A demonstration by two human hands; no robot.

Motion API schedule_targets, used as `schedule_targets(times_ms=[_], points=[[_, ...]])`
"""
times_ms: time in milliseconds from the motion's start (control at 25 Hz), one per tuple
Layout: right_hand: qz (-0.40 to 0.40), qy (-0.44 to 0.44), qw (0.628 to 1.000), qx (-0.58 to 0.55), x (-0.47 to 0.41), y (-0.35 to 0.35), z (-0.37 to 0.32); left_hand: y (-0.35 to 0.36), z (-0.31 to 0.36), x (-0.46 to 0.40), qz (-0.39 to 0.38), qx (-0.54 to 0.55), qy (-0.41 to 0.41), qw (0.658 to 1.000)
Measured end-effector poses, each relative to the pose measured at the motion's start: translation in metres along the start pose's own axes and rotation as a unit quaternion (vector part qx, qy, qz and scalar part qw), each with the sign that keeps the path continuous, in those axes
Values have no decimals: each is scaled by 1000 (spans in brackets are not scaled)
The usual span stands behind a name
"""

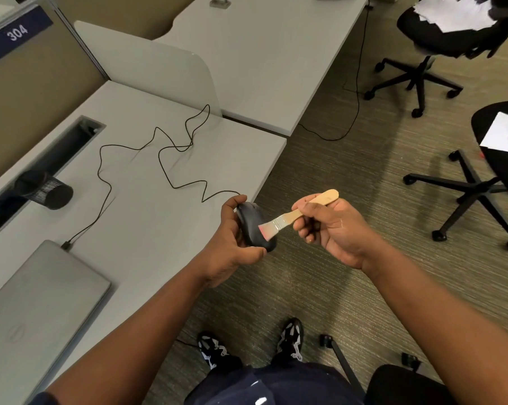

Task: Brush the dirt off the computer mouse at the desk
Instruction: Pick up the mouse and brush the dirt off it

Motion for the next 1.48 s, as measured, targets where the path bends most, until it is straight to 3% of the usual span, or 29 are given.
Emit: schedule_targets(times_ms=[360, 920, 1120, 1240, 1480], points=[[127, -29, 987, 93, -5, -15, 2, -2, -4, 3, -13, -49, -1, 999], [106, -21, 992, 71, -3, -14, 7, 2, 2, 2, -43, -81, -29, 995], [118, -108, 986, 44, -1, -13, 0, 1, 3, -1, -44, -89, -39, 994], [68, -138, 988, 22, -1, -6, -9, 1, 3, -4, -65, -92, -39, 993], [23, -83, 993, 75, -14, 5, -7, 2, 2, -5, -100, -121, -23, 987]])
Point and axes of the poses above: each hand's wrist, its own x-axis away from the middle knuckle, its own y-axis out of the palm, z = x × y, the point moved 3 cm from there along -x, towards the middle knuckle, and after that the axes turned 1 degree about -z, right-handed, at the moved point
